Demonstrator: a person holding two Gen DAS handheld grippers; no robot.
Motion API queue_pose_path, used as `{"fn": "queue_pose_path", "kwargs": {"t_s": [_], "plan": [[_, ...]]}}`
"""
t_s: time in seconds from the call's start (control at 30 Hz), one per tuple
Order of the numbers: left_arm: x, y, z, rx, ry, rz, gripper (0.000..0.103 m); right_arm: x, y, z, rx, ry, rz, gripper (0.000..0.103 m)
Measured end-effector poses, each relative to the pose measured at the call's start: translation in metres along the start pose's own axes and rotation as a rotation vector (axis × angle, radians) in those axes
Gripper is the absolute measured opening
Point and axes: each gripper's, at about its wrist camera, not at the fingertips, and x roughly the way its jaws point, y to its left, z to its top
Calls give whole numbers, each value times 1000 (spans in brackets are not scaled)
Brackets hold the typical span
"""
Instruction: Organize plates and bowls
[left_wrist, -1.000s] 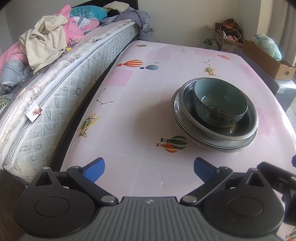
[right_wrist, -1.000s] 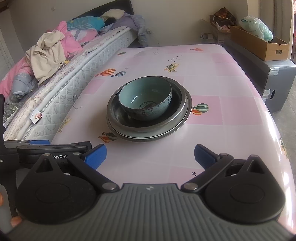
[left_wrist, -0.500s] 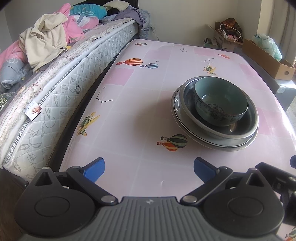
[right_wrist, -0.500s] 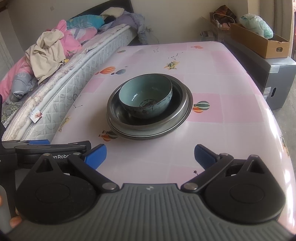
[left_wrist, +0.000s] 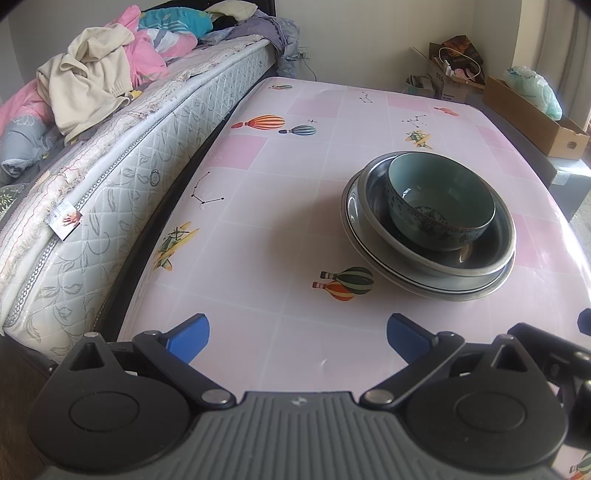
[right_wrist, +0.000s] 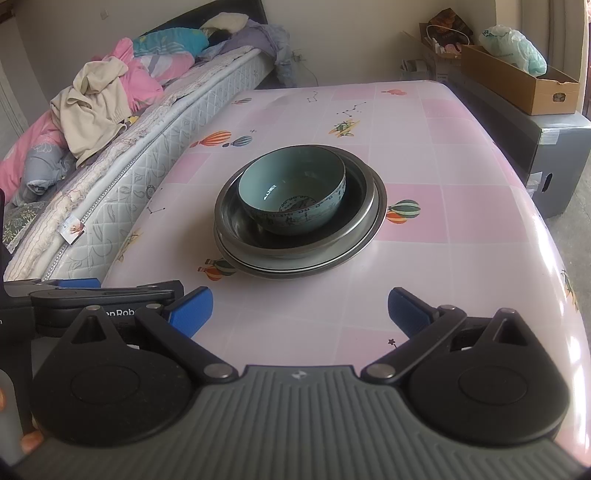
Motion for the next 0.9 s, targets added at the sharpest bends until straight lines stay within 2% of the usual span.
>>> {"fn": "queue_pose_path", "kwargs": {"t_s": [0.9], "plan": [[0,0,0,1,1,0,103,0,2,0,-1,3,2,102]]}}
